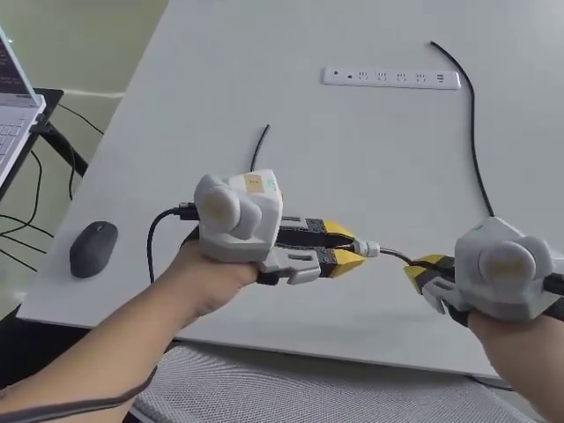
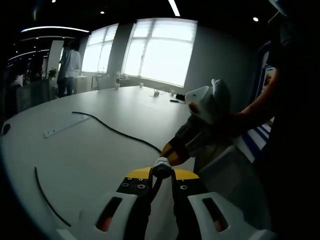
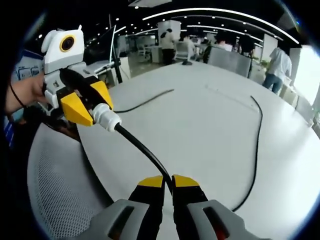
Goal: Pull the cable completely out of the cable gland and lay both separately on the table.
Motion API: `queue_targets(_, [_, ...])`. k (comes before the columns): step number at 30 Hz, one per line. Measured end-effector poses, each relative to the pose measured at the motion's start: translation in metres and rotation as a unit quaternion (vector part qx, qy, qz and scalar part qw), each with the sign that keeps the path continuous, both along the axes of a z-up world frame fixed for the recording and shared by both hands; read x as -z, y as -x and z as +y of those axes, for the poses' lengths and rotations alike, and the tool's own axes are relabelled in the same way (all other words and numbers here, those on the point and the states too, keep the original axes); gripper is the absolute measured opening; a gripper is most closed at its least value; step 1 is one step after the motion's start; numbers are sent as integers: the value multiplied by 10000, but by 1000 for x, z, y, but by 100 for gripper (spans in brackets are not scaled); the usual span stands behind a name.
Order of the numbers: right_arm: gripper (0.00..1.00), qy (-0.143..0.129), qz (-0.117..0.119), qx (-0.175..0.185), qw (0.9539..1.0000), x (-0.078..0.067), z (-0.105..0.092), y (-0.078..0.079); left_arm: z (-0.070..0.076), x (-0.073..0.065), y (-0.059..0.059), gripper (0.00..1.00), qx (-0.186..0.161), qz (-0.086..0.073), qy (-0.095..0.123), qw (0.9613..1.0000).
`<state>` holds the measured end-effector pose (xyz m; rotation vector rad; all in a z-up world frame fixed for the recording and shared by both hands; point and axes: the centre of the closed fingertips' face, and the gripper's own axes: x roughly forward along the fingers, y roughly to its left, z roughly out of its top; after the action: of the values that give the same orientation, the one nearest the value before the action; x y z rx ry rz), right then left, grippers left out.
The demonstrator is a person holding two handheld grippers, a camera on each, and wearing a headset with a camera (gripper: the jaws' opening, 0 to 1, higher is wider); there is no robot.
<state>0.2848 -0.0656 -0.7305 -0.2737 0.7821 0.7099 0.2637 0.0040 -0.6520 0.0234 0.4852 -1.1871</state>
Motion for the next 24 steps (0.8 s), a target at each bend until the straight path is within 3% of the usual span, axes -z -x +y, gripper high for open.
queue_targets(4, [0, -105, 152, 163, 9997, 6, -9, -1, 2, -1, -1, 15, -40, 1, 30, 10000])
queue_targets(12, [0, -258, 356, 354, 9984, 10, -8, 3, -1, 0, 1, 15, -17, -34, 15, 10000])
queue_targets(17, [0, -135, 116, 127, 9998, 5, -8, 3, 1, 1, 0, 15, -52, -1, 26, 10000])
queue_targets(21, [1, -187, 27, 100, 9998, 2, -9, 3, 3, 1, -2, 15, -85, -12, 18, 10000])
queue_targets(24, [1, -200, -203, -116, 9995, -3, -7, 3, 5, -1, -4, 15, -126, -31, 53, 9999])
